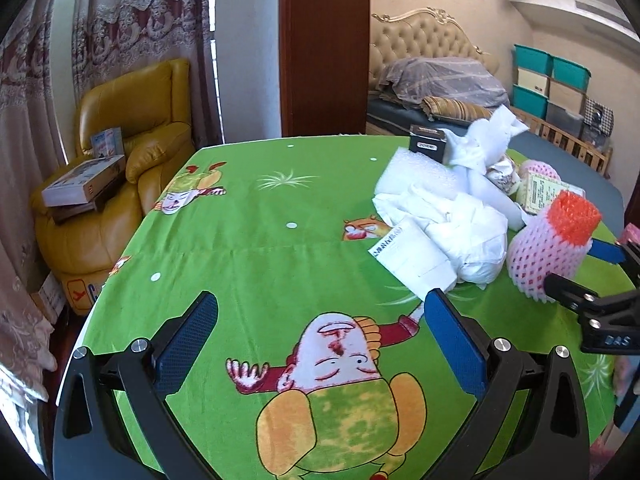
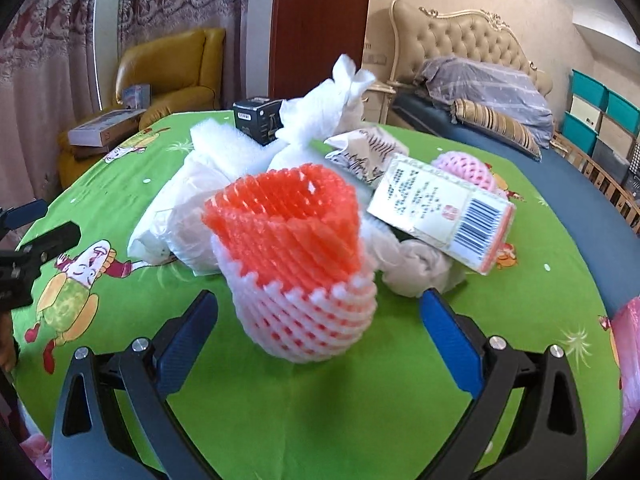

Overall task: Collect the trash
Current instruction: 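Grasp the red-and-white foam net with the right tool while the left grasps a white paper packet, then carry both items to the wastebasket and open both tools to drop them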

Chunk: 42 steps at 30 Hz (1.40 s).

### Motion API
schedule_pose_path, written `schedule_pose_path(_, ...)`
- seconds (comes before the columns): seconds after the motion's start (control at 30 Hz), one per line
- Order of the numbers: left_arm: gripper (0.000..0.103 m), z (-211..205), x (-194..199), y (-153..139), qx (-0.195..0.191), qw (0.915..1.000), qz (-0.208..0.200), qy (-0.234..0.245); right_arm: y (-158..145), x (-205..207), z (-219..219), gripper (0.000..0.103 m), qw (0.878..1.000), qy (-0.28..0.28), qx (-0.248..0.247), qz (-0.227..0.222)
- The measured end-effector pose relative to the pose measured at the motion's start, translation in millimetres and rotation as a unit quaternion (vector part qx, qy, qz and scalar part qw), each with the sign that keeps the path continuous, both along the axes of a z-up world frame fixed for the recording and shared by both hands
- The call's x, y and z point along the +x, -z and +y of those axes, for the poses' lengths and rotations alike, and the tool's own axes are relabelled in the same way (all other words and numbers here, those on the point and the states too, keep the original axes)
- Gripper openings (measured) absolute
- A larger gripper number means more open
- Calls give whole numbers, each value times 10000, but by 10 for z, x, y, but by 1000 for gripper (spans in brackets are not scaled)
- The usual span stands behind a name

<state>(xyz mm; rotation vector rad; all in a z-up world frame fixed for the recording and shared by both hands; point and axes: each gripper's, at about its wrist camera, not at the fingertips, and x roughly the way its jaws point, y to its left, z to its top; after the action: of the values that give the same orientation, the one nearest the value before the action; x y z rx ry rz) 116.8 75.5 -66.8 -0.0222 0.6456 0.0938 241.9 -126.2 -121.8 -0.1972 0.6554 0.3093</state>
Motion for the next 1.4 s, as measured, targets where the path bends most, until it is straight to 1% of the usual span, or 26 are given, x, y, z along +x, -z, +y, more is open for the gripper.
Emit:
schedule_pose_path(0.03, 97, -23, 17, 4, 25, 10000, 29, 26, 3, 32, 24, 98, 10000, 16, -69, 37)
schedule_pose_path(0.1, 97, -72, 64, 17, 8, 9999, 86, 115, 13, 87, 53, 92, 9998, 30, -174, 107)
schedule_pose_path(0.13, 97, -92, 82, 26, -1, 9998, 106, 154, 8, 94, 39, 81, 9998, 43, -157, 107)
schedule_pose_path(0.17, 97, -119, 106, 29, 2, 9998, 124, 184, 3, 99, 14, 64, 9999, 32, -114, 115)
schedule_pose_path(0.23, 97, -181, 175, 38, -40, 9994, 202, 281, -25, 108, -83, 46, 9999, 10, -5, 130)
schedule_pose_path(0.27, 97, -210, 216, 48, -82, 9991, 266, 309, -42, 93, -147, 39, 9999, 11, 84, 109)
schedule_pose_path(0.4, 97, -321, 390, 107, -140, 9981, 484, 355, -98, -5, -351, 36, 9996, 35, 263, 7)
schedule_pose_path(0.6, 97, -367, 718, 163, -216, 9975, 672, 9, -96, -132, -530, 36, 9988, 15, 488, -74)
schedule_pose_path(0.7, 96, -381, 865, 202, -182, 9966, 789, -164, -92, -154, -620, 37, 9980, 42, 631, -74)
schedule_pose_path(0.73, 92, -378, 905, 223, -221, 9958, 869, -158, -78, -172, -621, 37, 9978, 48, 661, -78)
schedule_pose_path(0.8, 81, -375, 956, 260, -345, 9943, 999, -115, -81, -174, -665, 37, 9974, 64, 711, -86)
schedule_pose_path(0.83, 69, -372, 972, 277, -390, 9936, 1057, -91, -75, -179, -671, 37, 9972, 71, 734, -87)
schedule_pose_path(0.87, 56, -363, 966, 275, -445, 9935, 1042, -47, -67, -180, -667, 37, 9971, 80, 750, -86)
schedule_pose_path(0.97, 45, -354, 865, 214, -417, 9959, 795, -69, -65, -200, -692, 37, 9967, 108, 797, -87)
schedule_pose_path(1.0, 43, -363, 817, 187, -383, 9968, 694, -47, -67, -213, -705, 37, 9965, 116, 822, -92)
schedule_pose_path(1.07, 41, -377, 729, 152, -375, 9977, 556, 24, -71, -238, -716, 37, 9962, 107, 863, -103)
schedule_pose_path(1.2, 41, -422, 497, 73, -375, 9987, 303, 140, -67, -335, -721, 37, 9952, 48, 961, -152)
schedule_pose_path(1.27, 41, -457, 420, 38, -321, 9991, 219, 179, -78, -383, -721, 37, 9950, 1, 986, -186)
schedule_pose_path(1.4, 41, -568, 221, -82, -144, 9994, -89, 311, -123, -493, -726, 37, 9946, -73, 994, -304)
